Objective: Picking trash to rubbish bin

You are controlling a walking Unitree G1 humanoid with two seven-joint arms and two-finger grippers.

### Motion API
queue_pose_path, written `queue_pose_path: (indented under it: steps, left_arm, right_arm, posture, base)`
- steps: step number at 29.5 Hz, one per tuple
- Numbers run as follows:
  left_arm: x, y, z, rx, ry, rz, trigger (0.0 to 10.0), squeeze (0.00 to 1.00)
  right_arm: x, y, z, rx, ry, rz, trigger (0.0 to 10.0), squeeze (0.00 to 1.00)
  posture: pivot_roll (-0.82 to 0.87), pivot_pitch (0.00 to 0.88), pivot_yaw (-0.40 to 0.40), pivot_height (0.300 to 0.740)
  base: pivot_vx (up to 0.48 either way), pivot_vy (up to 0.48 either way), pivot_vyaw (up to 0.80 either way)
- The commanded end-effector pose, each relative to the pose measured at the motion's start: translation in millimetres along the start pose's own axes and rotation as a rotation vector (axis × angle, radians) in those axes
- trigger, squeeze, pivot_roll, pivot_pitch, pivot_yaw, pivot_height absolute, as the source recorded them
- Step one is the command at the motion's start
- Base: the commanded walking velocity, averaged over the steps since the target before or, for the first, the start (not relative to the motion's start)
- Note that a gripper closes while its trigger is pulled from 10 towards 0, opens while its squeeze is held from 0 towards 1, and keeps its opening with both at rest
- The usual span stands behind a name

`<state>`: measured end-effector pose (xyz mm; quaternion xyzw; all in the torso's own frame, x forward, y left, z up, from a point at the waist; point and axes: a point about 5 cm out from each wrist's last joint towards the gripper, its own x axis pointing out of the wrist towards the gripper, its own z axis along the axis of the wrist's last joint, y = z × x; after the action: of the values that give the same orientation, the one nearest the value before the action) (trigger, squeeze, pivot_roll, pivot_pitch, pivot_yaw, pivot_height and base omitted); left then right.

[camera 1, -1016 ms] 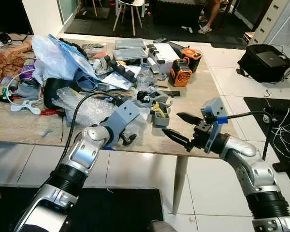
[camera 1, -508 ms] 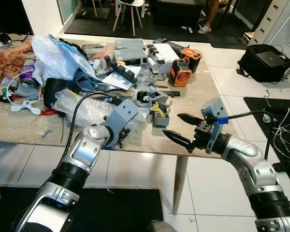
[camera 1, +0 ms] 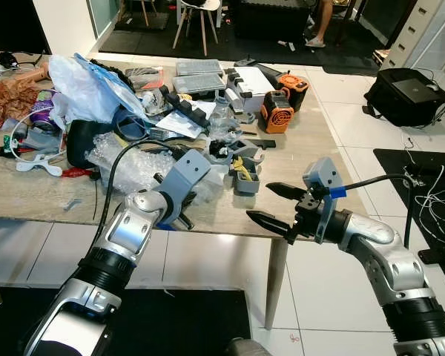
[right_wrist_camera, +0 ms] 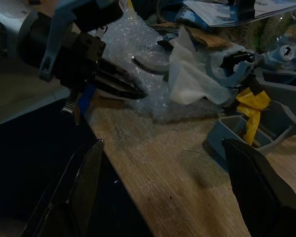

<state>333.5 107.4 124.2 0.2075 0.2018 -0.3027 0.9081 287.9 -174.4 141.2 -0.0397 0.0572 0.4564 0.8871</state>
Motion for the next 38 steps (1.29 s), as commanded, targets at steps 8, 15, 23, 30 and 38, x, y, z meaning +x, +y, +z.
queue_pose_path:
  steps: [8, 15, 23, 30, 38]
  left_arm:
    - [-23.7, 35.4, 38, -0.17, -0.285, 0.086, 10.0, 0.0]
    - [-32.5, 45.4, 58, -0.268, -0.455, 0.118, 10.0, 0.0]
    - [-44.1, 55.1, 71, -0.383, -0.623, 0.143, 10.0, 0.0]
    - [-62.3, 76.5, 79, -0.461, -0.767, 0.245, 10.0, 0.0]
    - [-72.4, 80.1, 87, -0.519, -0.874, 0.224, 10.0, 0.0]
  right_arm:
    - [-2.1, 0.3, -1, 0.0, 0.012, -0.008, 10.0, 0.0]
    - [-2.3, -2.5, 2, 0.002, -0.002, -0.029, 10.0, 0.0]
    - [-2.3, -4.0, 3, 0.001, -0.009, -0.044, 10.0, 0.0]
    - [-2.0, -5.5, 4, 0.005, -0.018, -0.06, 10.0, 0.0]
    - [-1.8, -6.2, 5, 0.006, -0.022, -0.065, 10.0, 0.0]
  posture:
    - [-0.1, 0.0, -0.016, 0.74]
    - [-0.1, 0.0, -0.016, 0.74]
    - [-0.1, 0.0, -0.016, 0.74]
    - [-0.1, 0.0, -0.017, 0.74]
    - [-0.1, 0.0, -0.018, 0.74]
  base:
    - [0.0, 0.0, 0.0]
    - [0.0, 0.0, 0.0]
    - [0.0, 0.0, 0.0]
    - [0.0, 0.0, 0.0]
    - [0.0, 0.0, 0.0]
